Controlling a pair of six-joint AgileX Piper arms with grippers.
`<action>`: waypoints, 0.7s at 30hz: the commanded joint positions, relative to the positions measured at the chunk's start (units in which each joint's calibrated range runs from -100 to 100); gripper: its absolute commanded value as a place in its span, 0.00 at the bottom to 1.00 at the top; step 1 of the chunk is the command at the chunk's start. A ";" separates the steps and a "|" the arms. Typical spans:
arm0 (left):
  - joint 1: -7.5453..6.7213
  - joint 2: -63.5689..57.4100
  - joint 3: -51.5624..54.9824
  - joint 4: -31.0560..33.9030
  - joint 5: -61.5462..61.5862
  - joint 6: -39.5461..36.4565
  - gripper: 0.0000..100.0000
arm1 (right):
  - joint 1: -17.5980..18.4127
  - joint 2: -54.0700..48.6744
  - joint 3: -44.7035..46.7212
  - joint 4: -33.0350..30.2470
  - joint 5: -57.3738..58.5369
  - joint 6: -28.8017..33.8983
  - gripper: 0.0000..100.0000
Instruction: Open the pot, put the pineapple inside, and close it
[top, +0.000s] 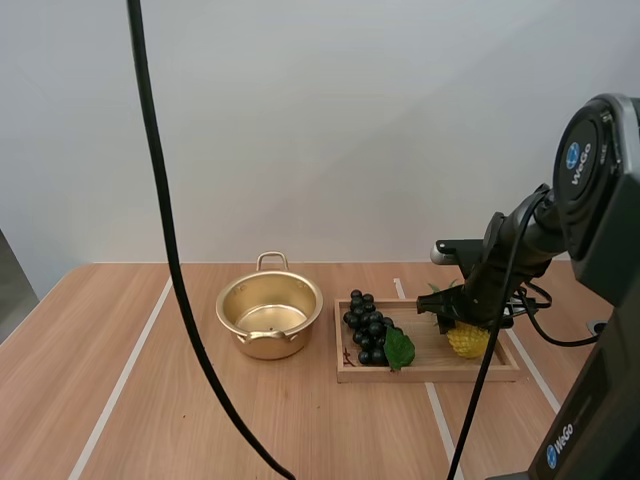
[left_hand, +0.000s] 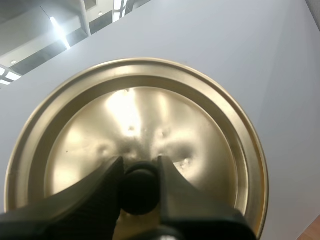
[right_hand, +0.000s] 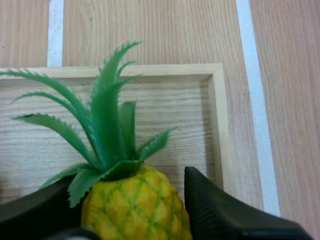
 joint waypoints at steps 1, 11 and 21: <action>-0.14 0.00 -0.40 -0.74 -0.55 -0.19 0.00 | -0.24 -0.32 -0.52 -0.01 -0.97 -0.95 0.00; -0.14 0.00 -3.93 -0.50 -1.24 -0.19 0.00 | 0.47 -8.32 -21.40 0.55 20.93 -1.59 0.00; -0.14 0.00 -10.89 -0.40 -0.82 -0.19 0.00 | 10.11 -11.69 -50.85 1.69 41.38 -1.59 0.00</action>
